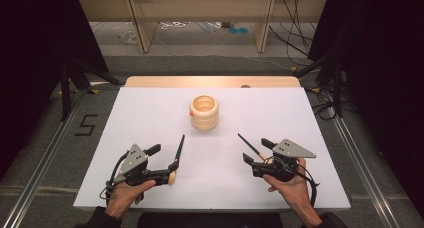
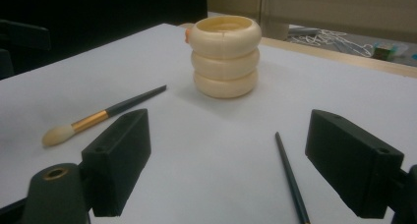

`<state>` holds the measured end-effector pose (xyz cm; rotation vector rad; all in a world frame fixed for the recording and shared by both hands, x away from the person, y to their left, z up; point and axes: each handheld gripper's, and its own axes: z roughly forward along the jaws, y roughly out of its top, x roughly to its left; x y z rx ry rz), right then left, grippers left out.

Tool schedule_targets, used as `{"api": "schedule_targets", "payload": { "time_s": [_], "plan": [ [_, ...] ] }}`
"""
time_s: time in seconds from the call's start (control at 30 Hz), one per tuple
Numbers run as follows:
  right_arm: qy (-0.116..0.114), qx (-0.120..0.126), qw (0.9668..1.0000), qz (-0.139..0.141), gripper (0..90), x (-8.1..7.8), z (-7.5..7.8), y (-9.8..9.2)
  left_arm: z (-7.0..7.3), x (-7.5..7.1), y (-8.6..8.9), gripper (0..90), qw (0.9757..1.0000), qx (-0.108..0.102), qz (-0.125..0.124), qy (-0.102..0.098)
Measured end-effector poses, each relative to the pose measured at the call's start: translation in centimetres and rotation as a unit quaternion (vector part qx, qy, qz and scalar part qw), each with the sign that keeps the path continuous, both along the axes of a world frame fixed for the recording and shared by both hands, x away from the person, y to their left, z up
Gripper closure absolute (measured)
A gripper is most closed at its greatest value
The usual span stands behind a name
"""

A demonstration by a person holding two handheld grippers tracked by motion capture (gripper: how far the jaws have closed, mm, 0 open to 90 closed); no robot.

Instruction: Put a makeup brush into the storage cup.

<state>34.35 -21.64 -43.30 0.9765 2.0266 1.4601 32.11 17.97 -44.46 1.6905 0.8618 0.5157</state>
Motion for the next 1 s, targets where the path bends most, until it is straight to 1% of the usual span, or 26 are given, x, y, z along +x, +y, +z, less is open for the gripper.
{"api": "schedule_targets", "payload": {
  "time_s": [0.03, 0.07, 0.1, 0.13, 0.17, 0.2, 0.3, 0.33, 0.4, 0.43, 0.47, 0.5, 0.53, 0.6, 0.67, 0.7, 0.73, 0.77, 0.8, 0.83, 0.87, 0.9, 0.93, 1.0],
  "plan": [
    [0.01, -0.009, 0.9999, 0.004, 18.4, 0.0, 0.1, -0.1, 0.0, 0.1, 0.0, 15.9, 1.0, -0.003, -0.003, -0.002],
    [0.01, -0.009, 0.9999, 0.004, 18.4, 0.0, 0.1, -0.1, 0.0, 0.0, 0.0, 15.9, 1.0, -0.001, -0.001, 0.0],
    [0.013, -0.011, 0.9998, 0.01, 18.3, 0.3, 0.1, -0.1, 0.0, 0.0, 0.0, 15.9, 1.0, 0.0, -0.001, 0.001],
    [0.024, -0.021, 0.9994, 0.016, 18.7, 0.6, 0.2, -0.3, 0.0, 0.0, 0.0, 15.9, 1.0, -0.001, -0.001, 0.001],
    [0.027, -0.026, 0.9991, 0.02, 19.0, 0.7, 0.3, -0.4, 0.0, 0.0, 0.0, 15.9, 1.0, 0.0, 0.0, 0.001],
    [0.03, -0.031, 0.9989, 0.017, 19.5, 0.9, 0.3, -0.4, 0.0, 0.0, 0.0, 15.9, 1.0, 0.0, 0.0, 0.001],
    [0.035, -0.035, 0.9987, 0.013, 20.2, 1.3, 0.3, -0.5, 0.0, 0.0, 0.0, 15.9, 1.0, -0.002, -0.002, 0.001],
    [0.041, -0.043, 0.9981, 0.014, 21.0, 1.7, 0.4, -0.6, 0.0, 0.0, 0.0, 15.9, 1.0, -0.002, -0.001, 0.002],
    [0.045, -0.045, 0.9978, 0.015, 21.0, 1.9, 0.4, -0.6, 0.0, 0.0, -0.1, 15.9, 1.0, -0.002, -0.001, 0.002],
    [0.047, -0.047, 0.9976, 0.018, 21.1, 2.2, 0.4, -0.6, 0.0, 0.1, -0.1, 15.9, 1.0, -0.002, -0.005, -0.001],
    [0.05, -0.048, 0.9975, 0.015, 21.5, 2.5, 0.4, -0.6, 0.0, 0.0, 0.0, 15.9, 1.0, 0.001, -0.004, 0.001],
    [0.059, -0.058, 0.9965, 0.014, 21.8, 2.7, 0.5, -0.7, 0.0, 0.1, 0.0, 15.9, 1.0, -0.005, -0.005, 0.0],
    [0.066, -0.069, 0.9953, 0.013, 24.1, 3.4, 0.5, -0.8, 0.0, 0.1, 0.0, 15.9, 1.0, -0.003, -0.002, 0.002],
    [0.07, -0.074, 0.9947, 0.011, 25.2, 3.6, 0.6, -0.8, 0.0, 0.1, 0.0, 15.9, 1.0, -0.006, -0.003, 0.001],
    [0.086, -0.09, 0.9922, 0.007, 26.5, 4.4, 0.7, -1.0, 0.0, 0.1, 0.0, 15.9, 1.0, -0.003, -0.002, 0.002],
    [0.09, -0.097, 0.9913, 0.006, 27.6, 4.7, 0.7, -1.1, 0.0, 0.1, -0.1, 15.9, 1.0, -0.006, -0.004, 0.001],
    [0.091, -0.104, 0.9903, 0.006, 28.6, 5.1, 0.7, -1.1, 0.0, 0.1, 0.0, 15.9, 1.0, -0.003, -0.002, 0.002],
    [0.106, -0.123, 0.9867, 0.007, 31.0, 5.7, 0.7, -1.2, 0.0, 0.1, -0.1, 15.9, 1.0, -0.007, -0.004, 0.0],
    [0.111, -0.128, 0.9855, 0.005, 31.7, 6.0, 0.7, -1.1, 0.0, 0.1, 0.0, 15.9, 1.0, -0.002, -0.002, 0.002],
    [0.111, -0.128, 0.9855, 0.005, 31.7, 6.0, 0.7, -1.1, 0.0, 0.1, 0.0, 15.9, 1.0, -0.002, -0.002, 0.002],
    [0.127, -0.146, 0.9811, 0.011, 33.1, 6.6, 0.5, -1.1, 0.0, 0.1, 0.0, 15.9, 1.0, -0.006, 0.0, 0.004],
    [0.135, -0.153, 0.9788, 0.013, 34.3, 6.8, 0.4, -1.0, 0.0, 0.2, 0.0, 15.9, 1.0, -0.003, -0.001, 0.0],
    [0.135, -0.153, 0.9788, 0.013, 34.3, 6.8, 0.4, -1.0, 0.0, 0.2, 0.1, 15.9, 1.0, -0.003, -0.001, 0.0],
    [0.142, -0.167, 0.9756, 0.015, 35.8, 7.3, 0.2, -0.7, 0.0, 0.2, 0.1, 15.9, 1.0, -0.003, -0.001, 0.001]
  ]
}}
